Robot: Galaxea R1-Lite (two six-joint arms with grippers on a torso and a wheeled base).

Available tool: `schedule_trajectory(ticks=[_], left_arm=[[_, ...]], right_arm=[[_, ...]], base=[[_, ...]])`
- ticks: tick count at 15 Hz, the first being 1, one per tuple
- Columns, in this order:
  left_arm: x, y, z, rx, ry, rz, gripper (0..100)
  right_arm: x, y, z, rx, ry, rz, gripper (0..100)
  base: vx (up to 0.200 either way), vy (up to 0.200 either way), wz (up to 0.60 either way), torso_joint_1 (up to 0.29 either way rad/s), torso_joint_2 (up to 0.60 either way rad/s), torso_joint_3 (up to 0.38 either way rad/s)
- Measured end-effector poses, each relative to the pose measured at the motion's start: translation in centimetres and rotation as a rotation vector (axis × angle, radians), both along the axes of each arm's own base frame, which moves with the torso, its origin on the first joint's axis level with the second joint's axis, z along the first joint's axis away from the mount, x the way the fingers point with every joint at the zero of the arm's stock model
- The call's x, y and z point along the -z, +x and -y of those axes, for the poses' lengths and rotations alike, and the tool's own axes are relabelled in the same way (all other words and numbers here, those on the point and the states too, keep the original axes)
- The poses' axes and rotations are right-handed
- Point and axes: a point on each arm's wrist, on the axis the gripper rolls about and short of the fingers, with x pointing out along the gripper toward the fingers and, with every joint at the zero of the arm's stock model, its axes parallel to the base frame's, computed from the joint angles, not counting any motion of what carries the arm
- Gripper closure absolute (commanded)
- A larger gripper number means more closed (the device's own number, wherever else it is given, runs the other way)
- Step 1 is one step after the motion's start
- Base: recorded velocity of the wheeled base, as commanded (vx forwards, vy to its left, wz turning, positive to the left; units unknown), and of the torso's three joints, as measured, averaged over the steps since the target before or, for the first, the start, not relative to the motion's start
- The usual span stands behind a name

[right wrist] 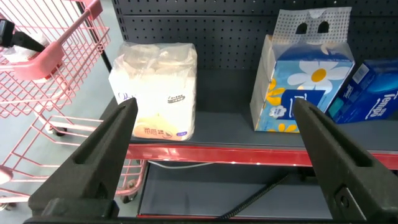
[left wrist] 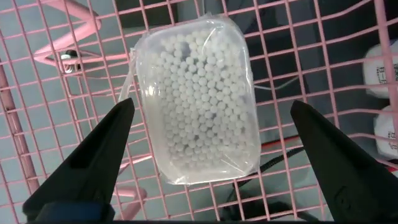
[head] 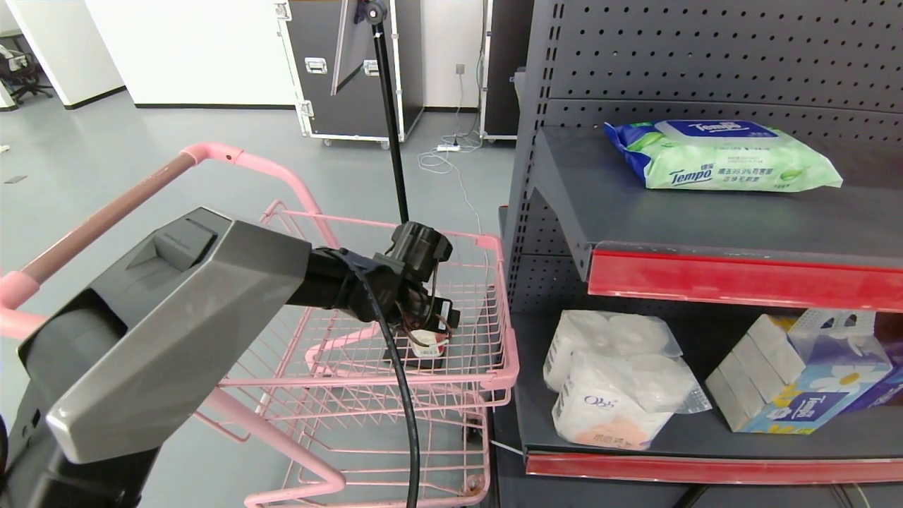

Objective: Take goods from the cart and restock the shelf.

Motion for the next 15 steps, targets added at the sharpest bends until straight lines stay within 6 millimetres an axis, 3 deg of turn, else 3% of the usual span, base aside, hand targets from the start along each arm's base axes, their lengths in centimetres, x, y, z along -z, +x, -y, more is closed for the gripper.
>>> schedule_trajectory(ticks=[13,14,15], left_arm=[[1.9,1.3,0.0,-0.029,0.021,-0.007,0],[2.1,1.4,-0.1,-0.031,0.024,-0.011,100],[2.3,1.4,-0.2,-0.034,0.026,-0.014,100]], right_arm=[[0.0,0.0,0.0,0.000,0.000,0.000,0],[0.0,0.0,0.0,0.000,0.000,0.000,0],[0.0,0.0,0.0,0.000,0.000,0.000,0]], base=[[0.000,0.000,0.00,0.000,0.00,0.000],[0.000,0.000,0.00,0.000,0.00,0.000],[0.000,0.000,0.00,0.000,0.00,0.000]])
